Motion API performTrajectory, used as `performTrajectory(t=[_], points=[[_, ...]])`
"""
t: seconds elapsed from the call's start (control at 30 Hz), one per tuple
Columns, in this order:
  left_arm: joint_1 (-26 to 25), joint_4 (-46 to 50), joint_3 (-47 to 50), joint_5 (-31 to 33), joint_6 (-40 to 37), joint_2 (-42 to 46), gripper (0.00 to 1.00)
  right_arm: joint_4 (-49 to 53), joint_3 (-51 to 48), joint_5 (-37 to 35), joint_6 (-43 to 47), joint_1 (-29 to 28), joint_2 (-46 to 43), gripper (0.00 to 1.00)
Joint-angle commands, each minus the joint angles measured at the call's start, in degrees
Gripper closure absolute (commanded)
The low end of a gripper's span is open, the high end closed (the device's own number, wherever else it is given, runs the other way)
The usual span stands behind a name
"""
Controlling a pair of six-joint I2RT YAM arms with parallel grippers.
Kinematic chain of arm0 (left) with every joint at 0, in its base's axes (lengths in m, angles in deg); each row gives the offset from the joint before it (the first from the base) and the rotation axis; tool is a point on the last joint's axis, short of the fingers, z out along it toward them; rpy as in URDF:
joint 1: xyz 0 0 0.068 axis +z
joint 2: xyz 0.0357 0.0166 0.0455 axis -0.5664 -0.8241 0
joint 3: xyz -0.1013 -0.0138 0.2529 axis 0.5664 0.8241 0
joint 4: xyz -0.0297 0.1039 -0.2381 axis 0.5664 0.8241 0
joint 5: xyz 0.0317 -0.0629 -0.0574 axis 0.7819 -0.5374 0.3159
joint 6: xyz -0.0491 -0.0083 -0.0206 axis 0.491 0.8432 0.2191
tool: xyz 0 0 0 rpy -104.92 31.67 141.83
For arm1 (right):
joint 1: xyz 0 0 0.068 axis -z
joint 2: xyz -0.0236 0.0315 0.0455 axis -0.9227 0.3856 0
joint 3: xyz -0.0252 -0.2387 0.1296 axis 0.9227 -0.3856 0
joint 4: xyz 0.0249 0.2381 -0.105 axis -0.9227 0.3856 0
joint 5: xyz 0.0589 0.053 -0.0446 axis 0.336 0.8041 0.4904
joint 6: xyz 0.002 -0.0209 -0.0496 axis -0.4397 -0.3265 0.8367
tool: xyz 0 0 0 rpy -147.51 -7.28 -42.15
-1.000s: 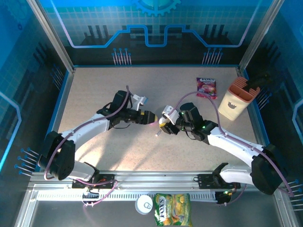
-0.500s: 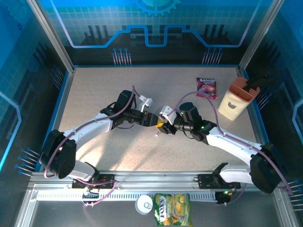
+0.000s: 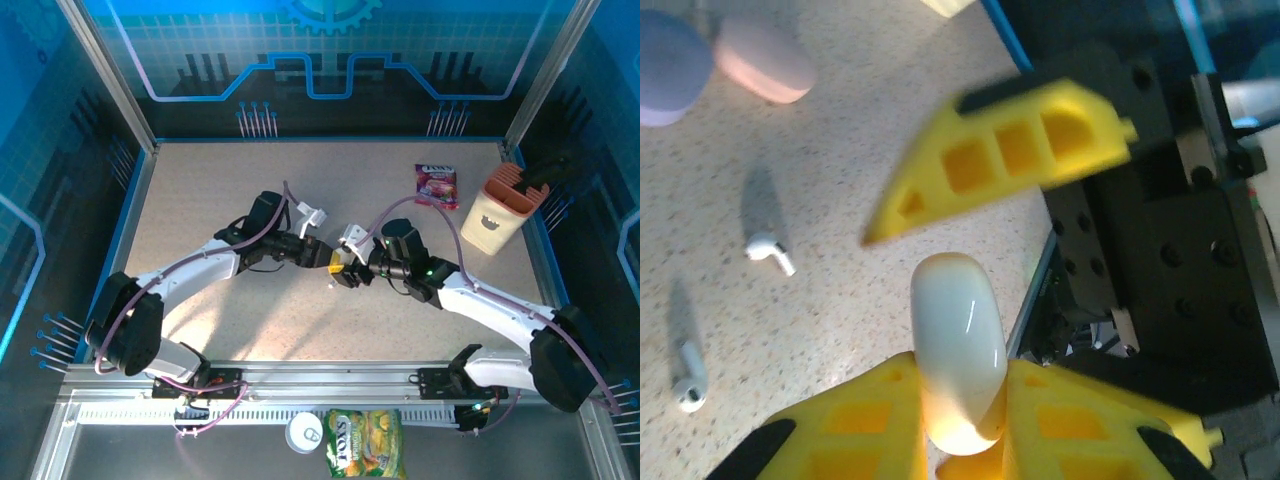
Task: Insert wireless bluetooth earbuds into charging case
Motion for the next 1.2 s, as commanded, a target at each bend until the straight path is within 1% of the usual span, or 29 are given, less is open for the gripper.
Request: performTrajectory(t=[0.0,0.07,0.17,0.27,0.33,0.43,0.5,0.6,0.67,0.8,1.0,1.17], points=[[-0.62,-7.47,2.85,-3.09,-4.62,3.59,0.79,-2.51,-1.09,4.4,-0.67,0.5,-3.66,0.21],[-0.57,-11.88,4.78,-2.61,-6.3,4.99,0.79,-2.17,-1.66,8.95,-1.68,1.8,-5.48,0.18],[-0.48,-15.29,6.43,-2.16,-9.08,6.61,0.79,-3.14,-2.81,15.54,-4.71,4.43,-8.46,0.17],[-0.53,-19.25,8.37,-3.42,-11.7,7.82,0.78,-7.64,-4.76,19.98,-11.73,8.34,-11.39,0.17],[-0.57,-24.91,11.06,-4.55,-13.3,8.99,0.77,-12.63,-5.75,24.22,-19.32,11.77,-12.23,0.21],[-0.53,-35.22,15.63,-6.35,-15.29,10.43,0.77,-17.45,-5.56,32.14,-28.52,16.11,-11.14,0.27],[-0.5,-39.13,17.31,-6.64,-16.31,11.01,0.77,-19.18,-5.11,35.07,-31.51,17.21,-9.78,0.29],[-0.5,-40.9,17.6,-6.68,-16.6,11.08,0.76,-17.13,-3.96,36.82,-29.17,16.73,-8.19,0.29],[-0.5,-41.78,17.55,-7.56,-16.59,10.92,0.75,-17.41,-3.93,37.59,-28.53,16.2,-7.35,0.31],[-0.59,-44.58,18.26,-9.19,-15.99,11.13,0.75,-17.38,-3.63,39.03,-26.86,15.19,-6.12,0.39],[-0.54,-43.8,18.14,-9.76,-15.11,10.97,0.75,-17.5,-3.0,39.07,-26.83,14.43,-4.4,0.49],[-0.63,-44.06,17.44,-10.46,-13.15,9.69,0.75,-16.59,-2.18,39.37,-25.52,13.27,-3.19,0.63]])
